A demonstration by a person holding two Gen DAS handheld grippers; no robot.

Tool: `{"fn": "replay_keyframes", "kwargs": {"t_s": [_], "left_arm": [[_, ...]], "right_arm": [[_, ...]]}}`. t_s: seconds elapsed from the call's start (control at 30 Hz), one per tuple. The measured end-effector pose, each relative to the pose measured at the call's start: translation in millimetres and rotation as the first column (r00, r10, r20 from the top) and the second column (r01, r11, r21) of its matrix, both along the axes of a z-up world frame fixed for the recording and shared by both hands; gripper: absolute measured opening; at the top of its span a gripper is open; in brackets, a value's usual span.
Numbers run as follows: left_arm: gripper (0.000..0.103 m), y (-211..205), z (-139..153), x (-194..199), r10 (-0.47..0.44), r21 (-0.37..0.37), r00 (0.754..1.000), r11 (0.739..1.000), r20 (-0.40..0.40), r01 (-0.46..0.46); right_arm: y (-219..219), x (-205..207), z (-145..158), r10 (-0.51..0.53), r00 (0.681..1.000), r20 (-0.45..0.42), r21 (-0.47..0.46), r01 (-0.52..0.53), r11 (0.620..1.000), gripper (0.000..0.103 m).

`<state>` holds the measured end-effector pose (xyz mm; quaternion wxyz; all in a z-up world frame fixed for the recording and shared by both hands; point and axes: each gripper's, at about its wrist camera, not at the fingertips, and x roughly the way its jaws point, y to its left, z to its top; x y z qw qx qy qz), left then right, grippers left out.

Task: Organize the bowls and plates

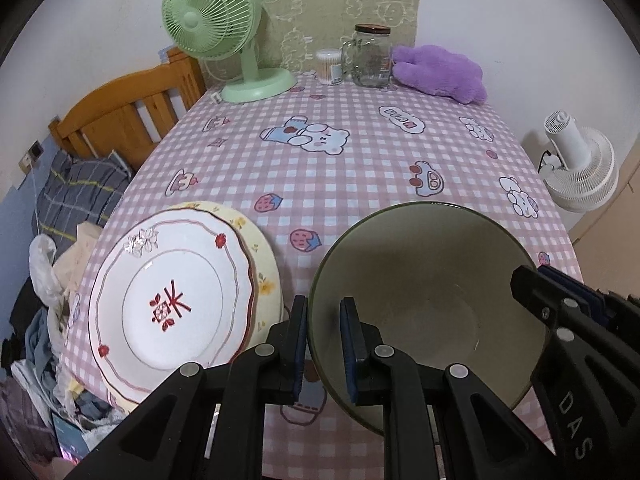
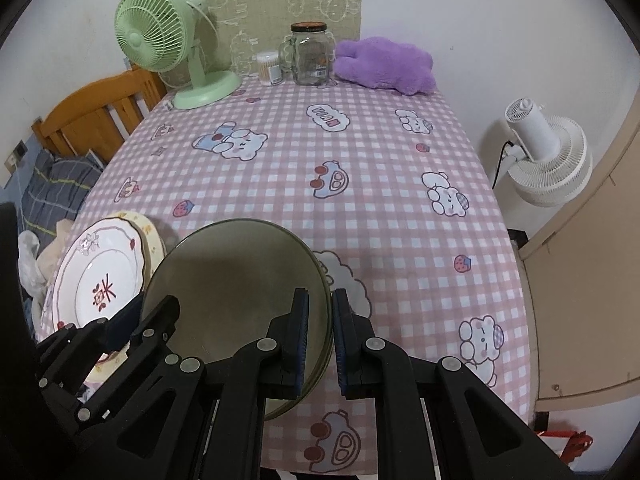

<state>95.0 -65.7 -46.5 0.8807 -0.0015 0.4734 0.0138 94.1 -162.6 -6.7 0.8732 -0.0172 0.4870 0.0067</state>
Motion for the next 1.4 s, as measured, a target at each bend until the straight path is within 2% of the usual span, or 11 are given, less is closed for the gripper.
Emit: {"fn": "replay_keyframes", "kwargs": {"t_s": [0.2, 0.27, 0.4, 0.53, 0.63, 0.7, 0.87, 1.13, 1.4], "left_arm": [[0.013, 4, 0, 1, -0.051, -0.02, 0.999, 0.999, -0.007, 0.051], [0.016, 7, 0, 1, -0.077, -0.043, 0.997, 0.996, -0.015, 0.077], [0.023, 9, -1, 3, -0.12, -0.063, 0.992, 0.991, -0.027, 0.118], [0.036, 16, 0, 5, -0.163, -0.091, 0.986, 0.983, -0.032, 0.16], [0.047, 22, 2, 9, -0.188, -0.114, 0.982, 0.976, -0.029, 0.183], [0.059, 26, 2, 11, -0.203, -0.133, 0.979, 0.971, -0.033, 0.197], [0.068, 30, -4, 21, -0.273, -0.194, 0.961, 0.946, -0.047, 0.26], [0.068, 30, -29, 35, -0.366, -0.302, 0.923, 0.898, -0.116, 0.318], [0.066, 22, -41, 37, -0.442, -0.377, 0.886, 0.852, -0.141, 0.365]], "right_arm": [[2, -1, 1, -0.037, 0.999, -0.002, 0.0, 0.037, 0.999, 0.015], [3, -2, 1, -0.052, 0.999, -0.005, 0.005, 0.052, 0.999, 0.018], [3, -3, 0, -0.088, 0.996, -0.018, 0.015, 0.088, 0.996, 0.018], [4, -4, -1, -0.114, 0.993, -0.031, 0.043, 0.115, 0.992, 0.029], [5, -3, -1, -0.131, 0.991, -0.035, 0.07, 0.133, 0.989, 0.048], [7, -3, 1, -0.143, 0.989, -0.03, 0.075, 0.145, 0.987, 0.058], [9, 0, 5, -0.177, 0.984, -0.011, 0.09, 0.177, 0.98, 0.064], [13, 1, -11, -0.25, 0.966, -0.058, 0.103, 0.255, 0.961, 0.064], [10, -7, -28, -0.334, 0.936, -0.115, 0.086, 0.344, 0.935, 0.064]]}}
